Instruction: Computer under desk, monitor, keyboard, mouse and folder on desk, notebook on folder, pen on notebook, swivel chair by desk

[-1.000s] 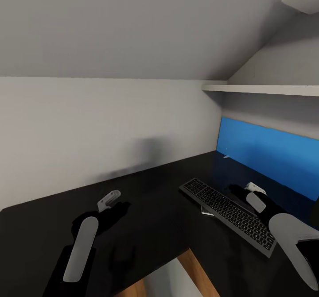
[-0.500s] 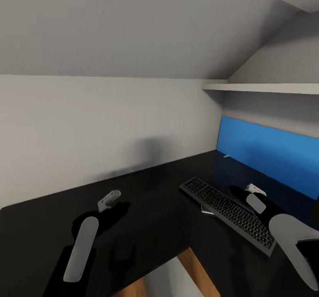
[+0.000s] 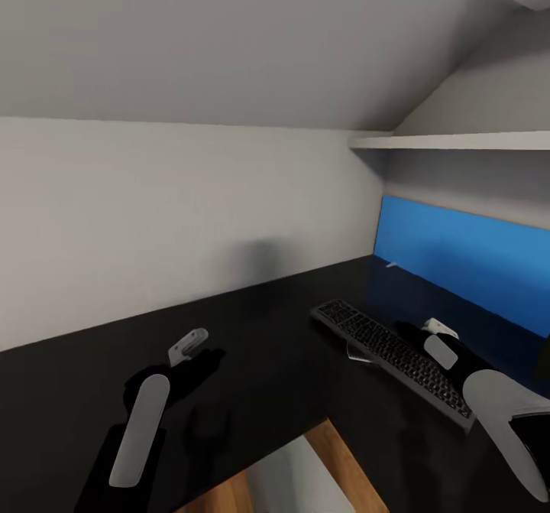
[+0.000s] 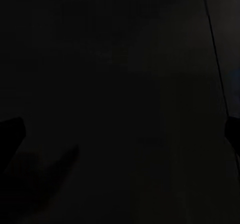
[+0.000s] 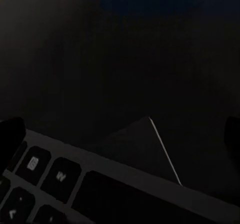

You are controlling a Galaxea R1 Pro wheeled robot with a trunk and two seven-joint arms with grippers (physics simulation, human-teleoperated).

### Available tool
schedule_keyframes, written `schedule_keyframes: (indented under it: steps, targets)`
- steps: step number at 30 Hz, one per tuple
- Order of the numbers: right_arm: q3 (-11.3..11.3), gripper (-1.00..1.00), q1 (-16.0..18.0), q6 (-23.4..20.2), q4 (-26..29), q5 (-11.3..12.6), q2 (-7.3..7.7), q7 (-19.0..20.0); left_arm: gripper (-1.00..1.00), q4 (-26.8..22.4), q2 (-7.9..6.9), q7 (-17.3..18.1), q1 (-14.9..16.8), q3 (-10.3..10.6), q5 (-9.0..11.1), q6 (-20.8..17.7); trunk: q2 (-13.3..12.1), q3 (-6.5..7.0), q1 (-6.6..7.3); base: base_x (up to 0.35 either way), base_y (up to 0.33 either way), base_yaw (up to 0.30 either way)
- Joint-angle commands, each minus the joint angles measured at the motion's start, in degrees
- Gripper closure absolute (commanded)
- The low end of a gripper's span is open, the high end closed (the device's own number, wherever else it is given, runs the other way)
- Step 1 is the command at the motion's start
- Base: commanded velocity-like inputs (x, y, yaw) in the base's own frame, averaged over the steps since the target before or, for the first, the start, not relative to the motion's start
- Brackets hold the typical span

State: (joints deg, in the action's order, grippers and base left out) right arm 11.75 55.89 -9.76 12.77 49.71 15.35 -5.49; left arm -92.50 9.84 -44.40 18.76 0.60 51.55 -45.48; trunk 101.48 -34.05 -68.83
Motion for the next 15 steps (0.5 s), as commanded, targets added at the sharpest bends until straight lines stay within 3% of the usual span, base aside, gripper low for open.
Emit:
schedule_keyframes:
  steps: [1, 15]
  targets:
    - [0.46, -1.0, 0.03, -0.26, 0.15, 0.49, 0.04, -0.44, -1.0, -0.06, 0.01, -0.6, 0.05, 0.01, 0.57, -0.05, 0.05, -0.07, 0.0, 0.0, 0.0, 0.0]
    - [0.61, -1.0, 0.01, -0.26, -0.36, 0.48, -0.18, -0.32, -1.0, -0.05, 0.01, -0.6, 0.05, 0.01, 0.59, -0.05, 1.65, -0.79, -0.88, 0.0, 0.0, 0.0]
